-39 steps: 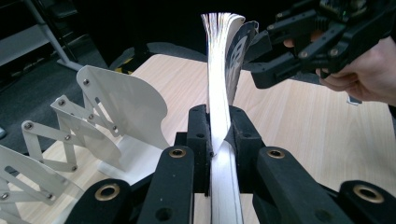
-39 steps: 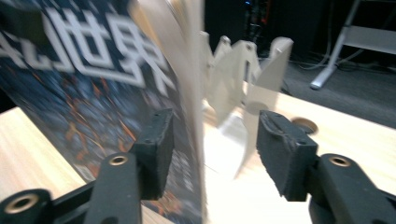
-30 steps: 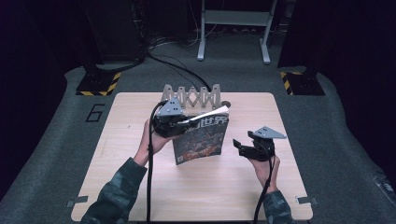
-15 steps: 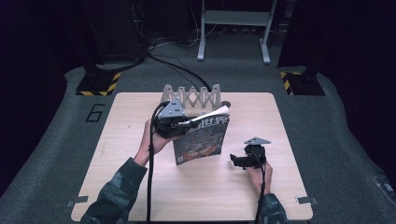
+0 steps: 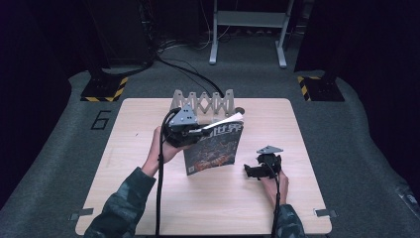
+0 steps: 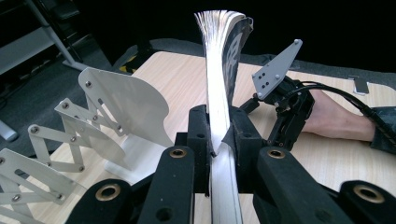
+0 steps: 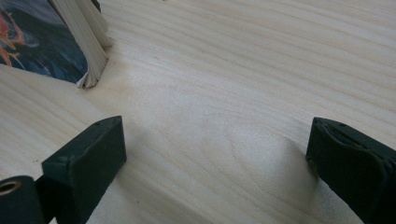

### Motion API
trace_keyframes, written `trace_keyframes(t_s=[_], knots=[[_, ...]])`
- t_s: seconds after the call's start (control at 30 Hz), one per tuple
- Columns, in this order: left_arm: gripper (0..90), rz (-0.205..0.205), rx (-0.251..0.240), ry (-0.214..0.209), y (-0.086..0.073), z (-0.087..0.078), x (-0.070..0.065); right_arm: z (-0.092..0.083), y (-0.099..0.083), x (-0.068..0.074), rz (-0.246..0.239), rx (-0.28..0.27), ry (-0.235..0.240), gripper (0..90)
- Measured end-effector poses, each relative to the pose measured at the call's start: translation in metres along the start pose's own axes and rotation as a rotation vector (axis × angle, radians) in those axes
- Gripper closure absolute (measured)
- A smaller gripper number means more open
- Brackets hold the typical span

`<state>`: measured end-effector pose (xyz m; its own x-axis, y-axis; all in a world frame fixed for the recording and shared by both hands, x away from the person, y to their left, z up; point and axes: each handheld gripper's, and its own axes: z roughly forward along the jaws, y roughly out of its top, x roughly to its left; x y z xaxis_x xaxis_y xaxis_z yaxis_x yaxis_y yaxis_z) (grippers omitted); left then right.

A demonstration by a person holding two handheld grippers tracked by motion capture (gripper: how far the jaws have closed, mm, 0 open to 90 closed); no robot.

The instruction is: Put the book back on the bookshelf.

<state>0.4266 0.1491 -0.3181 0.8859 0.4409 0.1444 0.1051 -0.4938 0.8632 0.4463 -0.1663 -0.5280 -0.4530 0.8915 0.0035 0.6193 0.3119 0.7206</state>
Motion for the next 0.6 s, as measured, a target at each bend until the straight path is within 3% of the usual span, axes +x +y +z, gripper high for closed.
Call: trace_keyframes(t_s=[0.6], knots=[[81.7, -0.008, 0.032, 0.027, 0.0092, 0.0022, -0.0039, -0.0002, -0.0003, -0.0002, 0.003, -0.008, 0.005, 5.7]])
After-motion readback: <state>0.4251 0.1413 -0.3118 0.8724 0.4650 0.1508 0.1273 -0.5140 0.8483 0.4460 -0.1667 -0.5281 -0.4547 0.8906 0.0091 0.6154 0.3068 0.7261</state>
